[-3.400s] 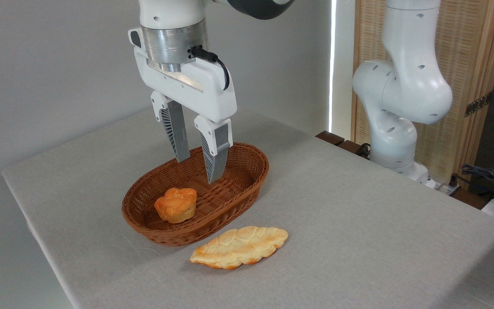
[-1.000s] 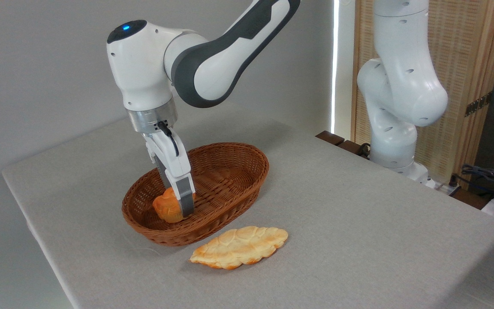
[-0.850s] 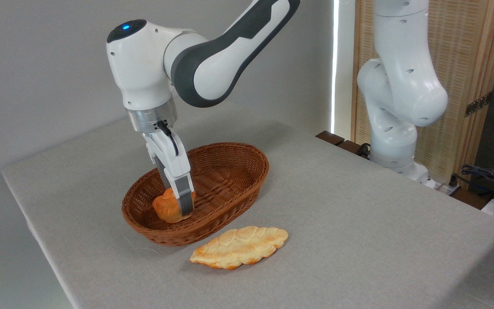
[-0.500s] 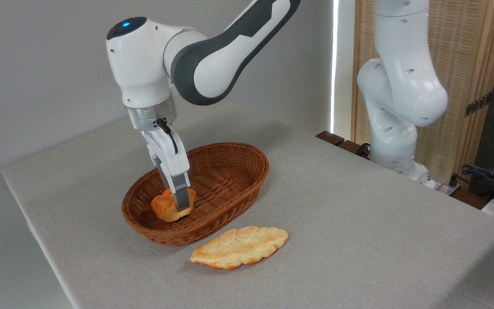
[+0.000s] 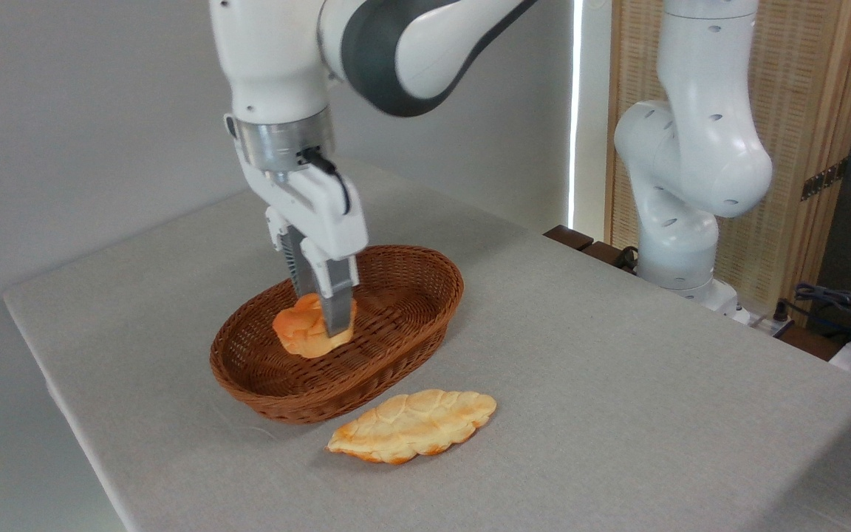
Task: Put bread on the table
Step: 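Lift the roll out of the basket and carry it toward the flat pastry, then lower the roll onto the flat pastry and open the gripper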
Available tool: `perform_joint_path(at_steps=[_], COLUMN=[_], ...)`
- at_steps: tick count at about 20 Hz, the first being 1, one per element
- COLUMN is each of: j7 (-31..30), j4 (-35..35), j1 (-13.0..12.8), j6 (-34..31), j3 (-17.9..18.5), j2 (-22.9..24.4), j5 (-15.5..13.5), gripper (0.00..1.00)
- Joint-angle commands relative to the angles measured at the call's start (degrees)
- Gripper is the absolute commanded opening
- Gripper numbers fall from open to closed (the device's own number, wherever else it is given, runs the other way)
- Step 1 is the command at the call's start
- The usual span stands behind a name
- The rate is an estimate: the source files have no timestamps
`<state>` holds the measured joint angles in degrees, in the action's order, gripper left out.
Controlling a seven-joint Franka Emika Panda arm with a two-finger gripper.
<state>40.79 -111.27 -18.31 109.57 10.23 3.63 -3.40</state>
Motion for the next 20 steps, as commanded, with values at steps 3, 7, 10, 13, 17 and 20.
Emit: perform_joint_path(at_steps=[3, 7, 10, 13, 17, 20], j7=[2.1, 8.7, 10.6, 10.4, 10.7, 10.7], j4=[-0.6, -1.0, -1.2, -1.4, -1.4, -1.4], j1=[-0.2, -0.1, -0.1, -0.1, -0.1, -0.1], j6=[-4.9, -7.3, -7.7, -8.6, -8.4, -8.4], j3=[6.0, 11.7, 13.5, 13.7, 13.7, 13.6], j2=[1.5, 0.3, -0.4, -1.1, -2.1, -2.2], j5=[0.7, 0.7, 0.8, 0.8, 0.8, 0.8], gripper=[0.63, 0.63, 0.99, 1.0, 1.0, 1.0])
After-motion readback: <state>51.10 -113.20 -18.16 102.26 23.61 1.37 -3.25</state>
